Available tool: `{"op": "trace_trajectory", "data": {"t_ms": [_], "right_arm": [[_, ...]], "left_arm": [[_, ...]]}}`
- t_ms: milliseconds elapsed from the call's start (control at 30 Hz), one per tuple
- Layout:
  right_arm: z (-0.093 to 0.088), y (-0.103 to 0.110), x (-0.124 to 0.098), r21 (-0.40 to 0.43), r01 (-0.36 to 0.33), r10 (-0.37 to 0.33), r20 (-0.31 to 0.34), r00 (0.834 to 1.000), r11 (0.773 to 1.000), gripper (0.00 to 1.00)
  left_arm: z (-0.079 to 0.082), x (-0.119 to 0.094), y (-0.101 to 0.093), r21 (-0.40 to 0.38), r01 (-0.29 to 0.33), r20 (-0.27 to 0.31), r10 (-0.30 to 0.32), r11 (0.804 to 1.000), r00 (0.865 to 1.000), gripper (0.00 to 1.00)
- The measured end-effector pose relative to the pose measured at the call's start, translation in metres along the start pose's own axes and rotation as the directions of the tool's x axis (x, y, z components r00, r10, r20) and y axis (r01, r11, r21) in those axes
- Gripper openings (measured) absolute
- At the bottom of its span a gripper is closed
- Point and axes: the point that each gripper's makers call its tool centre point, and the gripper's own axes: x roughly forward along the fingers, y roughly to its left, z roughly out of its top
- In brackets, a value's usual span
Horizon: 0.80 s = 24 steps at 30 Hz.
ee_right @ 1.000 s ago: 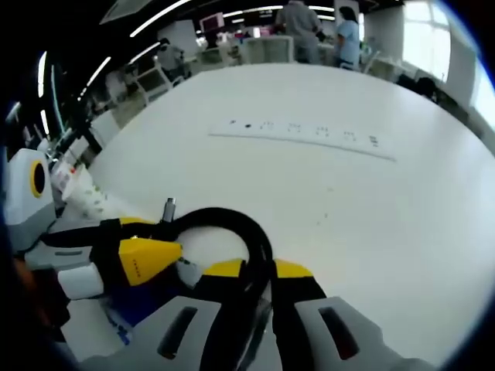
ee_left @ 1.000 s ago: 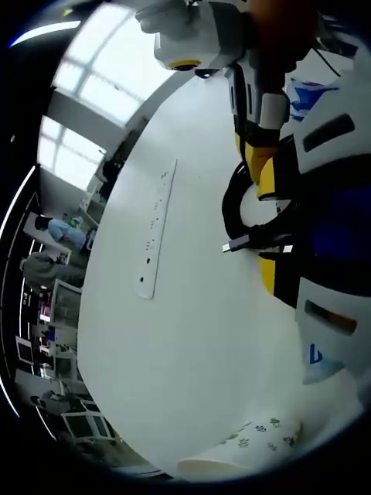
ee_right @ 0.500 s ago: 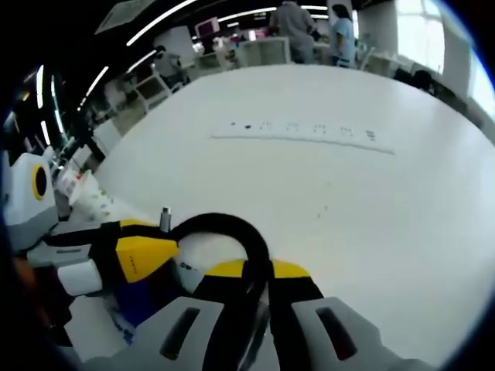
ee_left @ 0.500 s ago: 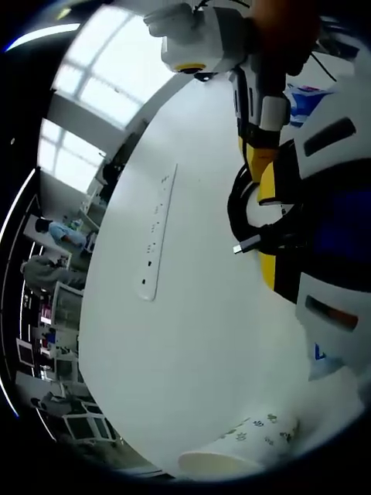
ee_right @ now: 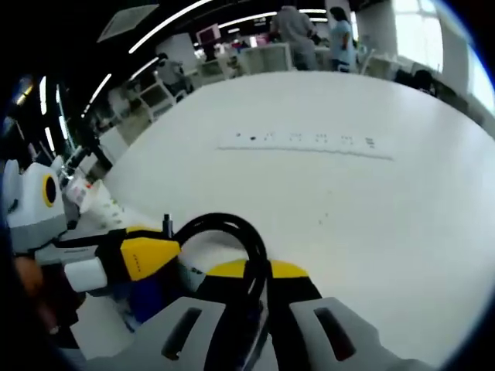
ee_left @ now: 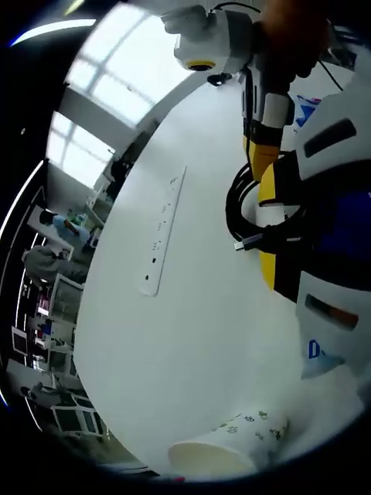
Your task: Arrange the tabletop items into an orderly group along one side of the table until the central work area is clear of visible clutter.
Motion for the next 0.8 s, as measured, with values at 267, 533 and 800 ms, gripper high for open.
{"op": "trace_trajectory", "data": {"t_ms": [267,533,800], "right_arm": [[0.006,0.005,-0.012,0.022,-0.016,0.016,0.015,1.000,1.000,0.04],[0.014,0.013,-0.026,0.006,-0.032,0.032,0.045,0.998,0.999,0.01],[0.009,0.019,-0.036,0.020,-0.044,0.043,0.048,0.998,0.999,0.01]], "left_arm": [[0.005,-0.010,-0.006,0.001,0.016,0.011,-0.016,1.000,1.000,0.17],[0.010,-0.023,-0.011,0.008,0.029,0.032,-0.029,1.000,0.999,0.18],[0.012,-0.035,-0.015,0.016,0.030,0.033,-0.031,0.999,0.999,0.18]]}}
